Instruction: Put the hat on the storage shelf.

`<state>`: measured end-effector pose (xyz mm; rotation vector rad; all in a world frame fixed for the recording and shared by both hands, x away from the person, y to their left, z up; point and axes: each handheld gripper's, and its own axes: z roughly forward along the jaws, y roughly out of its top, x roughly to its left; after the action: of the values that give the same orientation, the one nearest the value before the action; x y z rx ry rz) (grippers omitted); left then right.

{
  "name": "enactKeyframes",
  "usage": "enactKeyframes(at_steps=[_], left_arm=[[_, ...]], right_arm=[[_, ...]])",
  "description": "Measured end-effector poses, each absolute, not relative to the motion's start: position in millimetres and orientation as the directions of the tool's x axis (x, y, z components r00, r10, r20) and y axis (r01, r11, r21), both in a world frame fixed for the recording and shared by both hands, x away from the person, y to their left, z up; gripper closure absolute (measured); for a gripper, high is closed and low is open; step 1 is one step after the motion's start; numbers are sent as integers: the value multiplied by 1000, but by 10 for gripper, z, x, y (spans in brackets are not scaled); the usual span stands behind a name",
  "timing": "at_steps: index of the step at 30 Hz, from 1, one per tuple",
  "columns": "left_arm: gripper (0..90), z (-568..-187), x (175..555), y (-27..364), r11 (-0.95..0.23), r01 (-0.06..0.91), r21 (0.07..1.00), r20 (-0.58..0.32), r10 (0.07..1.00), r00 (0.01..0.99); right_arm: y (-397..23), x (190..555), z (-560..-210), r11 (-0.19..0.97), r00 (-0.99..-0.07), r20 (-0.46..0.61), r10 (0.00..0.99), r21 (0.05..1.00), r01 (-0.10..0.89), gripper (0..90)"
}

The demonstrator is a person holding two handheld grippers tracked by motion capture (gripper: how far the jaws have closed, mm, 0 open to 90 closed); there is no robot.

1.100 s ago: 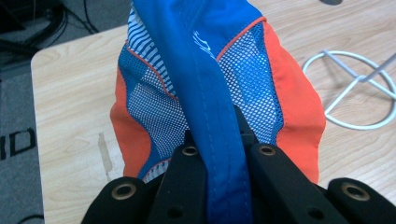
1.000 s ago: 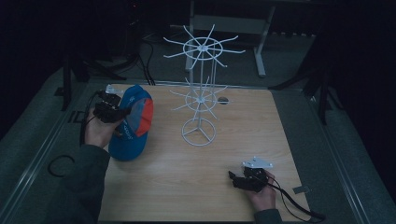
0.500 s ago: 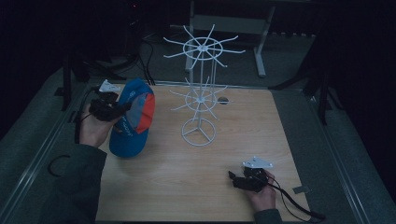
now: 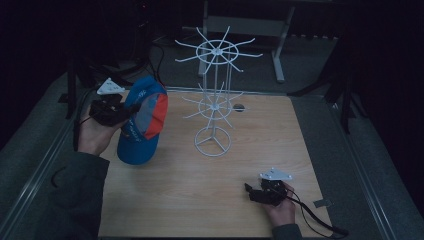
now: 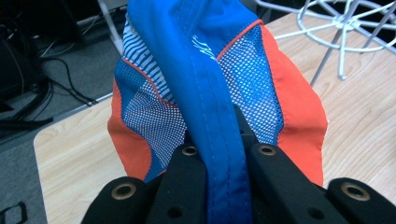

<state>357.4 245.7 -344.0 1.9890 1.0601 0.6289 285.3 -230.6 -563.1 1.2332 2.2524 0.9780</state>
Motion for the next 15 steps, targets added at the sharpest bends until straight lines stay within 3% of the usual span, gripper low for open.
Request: enactKeyframes(at_steps=[15], left_arm=[[888,-3191,3487,2452,-332,386,861,52,811,583]], right_arm=[[-2306,2853,-5630,369,-536,-7,844,733,572,244]])
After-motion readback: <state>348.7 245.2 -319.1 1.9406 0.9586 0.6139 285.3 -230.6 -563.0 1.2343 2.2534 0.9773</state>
